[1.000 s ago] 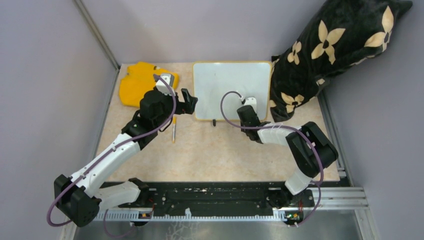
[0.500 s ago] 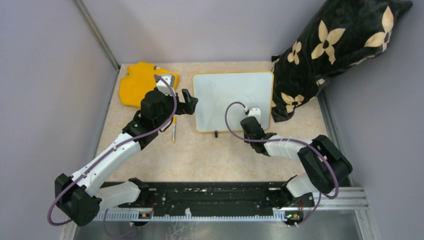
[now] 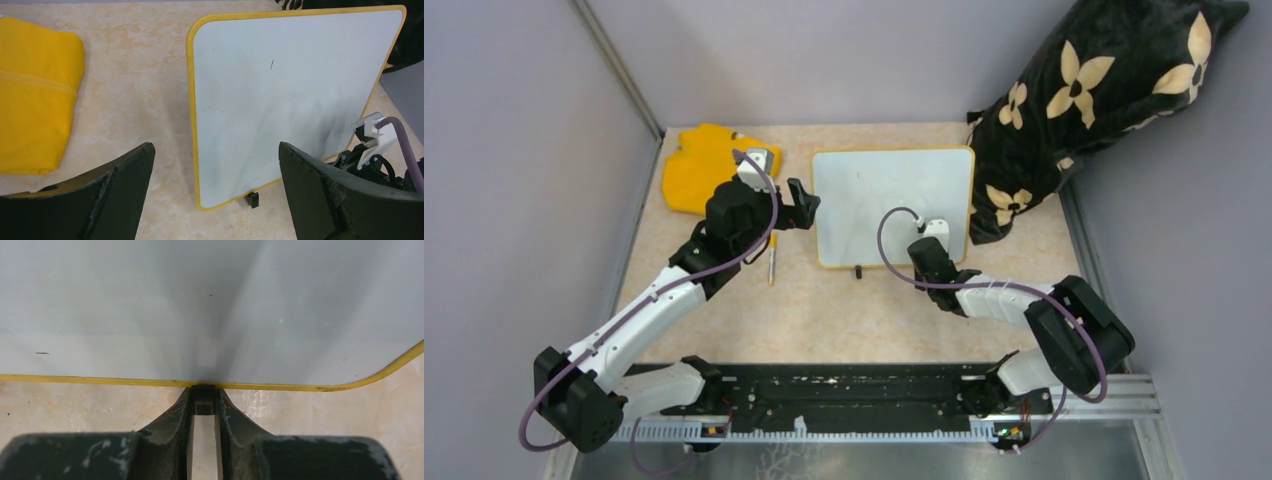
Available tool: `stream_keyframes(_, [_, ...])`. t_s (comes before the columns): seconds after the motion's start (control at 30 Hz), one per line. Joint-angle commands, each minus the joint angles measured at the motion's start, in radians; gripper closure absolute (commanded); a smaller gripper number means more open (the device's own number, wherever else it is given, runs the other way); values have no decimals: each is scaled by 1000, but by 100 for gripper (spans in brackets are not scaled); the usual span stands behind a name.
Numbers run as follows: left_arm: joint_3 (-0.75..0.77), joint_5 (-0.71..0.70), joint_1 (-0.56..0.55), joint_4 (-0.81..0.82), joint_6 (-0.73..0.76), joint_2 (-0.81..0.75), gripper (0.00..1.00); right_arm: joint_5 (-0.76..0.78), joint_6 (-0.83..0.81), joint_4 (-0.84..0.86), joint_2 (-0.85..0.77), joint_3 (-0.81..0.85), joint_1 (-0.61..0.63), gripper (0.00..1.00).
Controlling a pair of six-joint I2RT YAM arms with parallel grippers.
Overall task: Write a sentence on the whiteboard
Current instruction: Move the whiteboard to the center of the board, then open the whiteboard marker at the center of the board.
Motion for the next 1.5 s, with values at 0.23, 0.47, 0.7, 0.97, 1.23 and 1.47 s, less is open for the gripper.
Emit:
stream_keyframes(0.23, [-10,12,-7,24,3,-13,1,16,41,7,-66,-10,7,62])
stream_keyframes(0.47, [-13,7,-6,25,6,-20,1,14,51,-28,-118,-9,9,42])
stream_keyframes(0.7, [-12,-18,-6,24,8,-40,1,-67,61,-165,-359,0,11,31])
stream_keyframes(0.97, [-35,-195,-19,24,61,-79,1,-131,88,-295,-630,80,23,1])
stream_keyframes(1.23, [-38,-448,-7,-171,-50,-58,1,-36,261,-208,-769,97,24,1])
stream_keyframes(1.47, [-56,10,242,-395,-107,65,1,-227,166,-81,-793,85,23,1])
